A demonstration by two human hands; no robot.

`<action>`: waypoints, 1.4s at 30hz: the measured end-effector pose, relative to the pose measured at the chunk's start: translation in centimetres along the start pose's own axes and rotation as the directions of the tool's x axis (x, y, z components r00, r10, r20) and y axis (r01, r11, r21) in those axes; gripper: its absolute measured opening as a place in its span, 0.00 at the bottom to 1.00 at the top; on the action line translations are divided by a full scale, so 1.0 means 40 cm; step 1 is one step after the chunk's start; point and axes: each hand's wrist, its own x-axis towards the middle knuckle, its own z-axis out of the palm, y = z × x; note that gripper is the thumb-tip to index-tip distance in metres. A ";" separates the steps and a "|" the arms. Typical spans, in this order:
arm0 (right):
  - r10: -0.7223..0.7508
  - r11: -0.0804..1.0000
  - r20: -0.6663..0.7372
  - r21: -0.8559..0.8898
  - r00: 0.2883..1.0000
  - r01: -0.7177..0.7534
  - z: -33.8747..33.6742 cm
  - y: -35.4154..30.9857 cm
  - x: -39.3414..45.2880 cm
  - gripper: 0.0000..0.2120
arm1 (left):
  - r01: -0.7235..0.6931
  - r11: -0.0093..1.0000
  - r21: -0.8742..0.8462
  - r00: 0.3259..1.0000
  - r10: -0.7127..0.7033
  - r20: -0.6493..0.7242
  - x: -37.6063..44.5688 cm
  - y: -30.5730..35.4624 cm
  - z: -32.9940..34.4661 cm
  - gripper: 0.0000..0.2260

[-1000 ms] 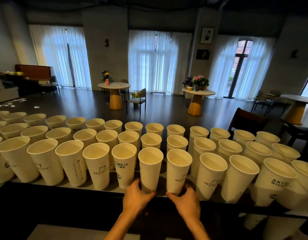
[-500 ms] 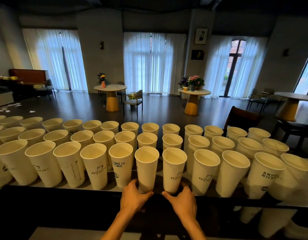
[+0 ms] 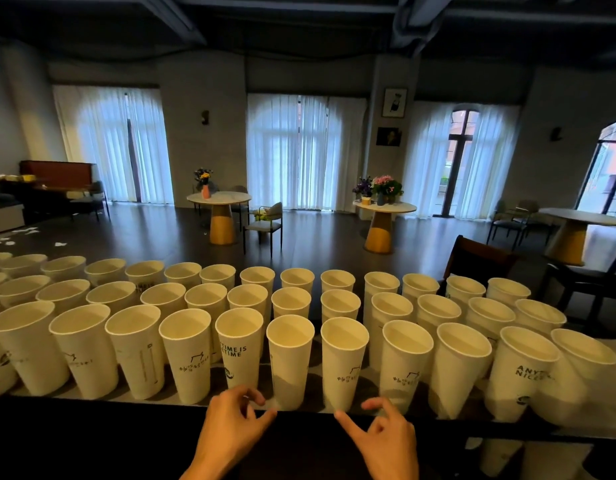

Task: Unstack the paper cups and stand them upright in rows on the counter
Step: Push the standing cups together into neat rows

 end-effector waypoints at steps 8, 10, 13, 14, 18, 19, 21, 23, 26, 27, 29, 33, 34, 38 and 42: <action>-0.318 0.934 -0.114 0.135 0.941 0.332 -0.153 -0.153 0.052 0.04 | -0.322 0.944 -0.070 0.935 0.306 -0.177 0.057 0.162 -0.137 0.03; -0.384 0.913 -0.129 0.095 0.914 0.397 -0.170 -0.191 0.097 0.02 | -0.373 0.927 -0.043 0.911 0.357 -0.206 0.091 0.199 -0.142 0.03; -0.439 0.897 -0.128 -0.015 0.889 0.441 -0.177 -0.242 0.177 0.04 | -0.444 0.896 0.031 0.872 0.440 -0.213 0.143 0.259 -0.133 0.02; -0.446 0.895 -0.127 -0.066 0.886 0.442 -0.176 -0.256 0.204 0.05 | -0.452 0.889 0.073 0.865 0.457 -0.205 0.161 0.276 -0.125 0.02; -0.414 0.884 -0.083 -0.274 0.907 0.378 -0.157 -0.308 0.293 0.12 | -0.452 0.847 0.280 0.839 0.510 -0.190 0.242 0.327 -0.086 0.07; -0.408 0.878 -0.076 -0.306 0.910 0.368 -0.151 -0.319 0.307 0.14 | -0.458 0.829 0.322 0.827 0.530 -0.187 0.257 0.336 -0.074 0.08; -0.401 0.864 -0.063 -0.358 0.914 0.354 -0.132 -0.335 0.343 0.17 | -0.465 0.795 0.390 0.810 0.559 -0.174 0.290 0.350 -0.060 0.09; -0.388 0.845 -0.030 -0.410 0.921 0.342 -0.112 -0.340 0.374 0.20 | -0.443 0.779 0.443 0.820 0.552 -0.151 0.318 0.360 -0.050 0.10; -0.366 0.833 0.011 -0.442 0.930 0.333 -0.086 -0.336 0.408 0.18 | -0.405 0.774 0.486 0.854 0.511 -0.102 0.346 0.365 -0.038 0.13; -0.362 0.830 0.024 -0.447 0.932 0.333 -0.080 -0.335 0.415 0.16 | -0.398 0.775 0.491 0.861 0.501 -0.092 0.351 0.366 -0.034 0.13; -0.349 0.825 0.044 -0.459 0.936 0.330 -0.069 -0.331 0.427 0.14 | -0.386 0.767 0.512 0.871 0.486 -0.070 0.361 0.363 -0.026 0.13; -0.335 0.824 0.050 -0.469 0.941 0.318 -0.061 -0.322 0.443 0.14 | -0.377 0.758 0.532 0.885 0.464 -0.035 0.373 0.352 -0.013 0.11; -0.334 0.823 0.049 -0.471 0.941 0.317 -0.061 -0.324 0.445 0.15 | -0.377 0.754 0.538 0.885 0.464 -0.029 0.376 0.351 -0.010 0.10; -0.350 0.795 0.072 -0.505 0.934 0.336 -0.061 -0.328 0.452 0.15 | -0.372 0.735 0.567 0.893 0.450 0.003 0.386 0.353 0.001 0.07; -0.351 0.773 0.098 -0.530 0.931 0.348 -0.058 -0.334 0.459 0.13 | -0.386 0.731 0.562 0.894 0.447 0.032 0.392 0.353 0.010 0.05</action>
